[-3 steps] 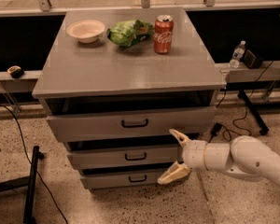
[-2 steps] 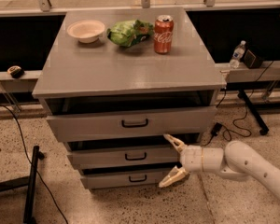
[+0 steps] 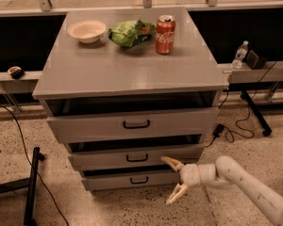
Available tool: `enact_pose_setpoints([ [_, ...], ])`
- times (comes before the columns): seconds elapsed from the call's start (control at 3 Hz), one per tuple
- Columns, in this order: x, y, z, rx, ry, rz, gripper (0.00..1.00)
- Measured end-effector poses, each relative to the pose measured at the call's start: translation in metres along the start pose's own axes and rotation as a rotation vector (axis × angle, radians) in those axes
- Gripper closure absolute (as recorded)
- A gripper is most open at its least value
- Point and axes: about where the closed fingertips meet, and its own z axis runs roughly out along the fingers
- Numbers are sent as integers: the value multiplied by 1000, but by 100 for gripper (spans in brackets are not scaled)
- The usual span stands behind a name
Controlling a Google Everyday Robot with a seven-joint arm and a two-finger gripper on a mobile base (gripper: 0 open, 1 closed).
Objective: Open bottom drawer
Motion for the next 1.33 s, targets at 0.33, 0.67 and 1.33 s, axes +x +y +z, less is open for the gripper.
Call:
enact_pose_setpoints([
  [0.33,19,18,3,-30,-49,20,0],
  [0.67,17,20,10,4,35,-26,0],
  [1.33,142,11,48,-19,196,-190,0],
])
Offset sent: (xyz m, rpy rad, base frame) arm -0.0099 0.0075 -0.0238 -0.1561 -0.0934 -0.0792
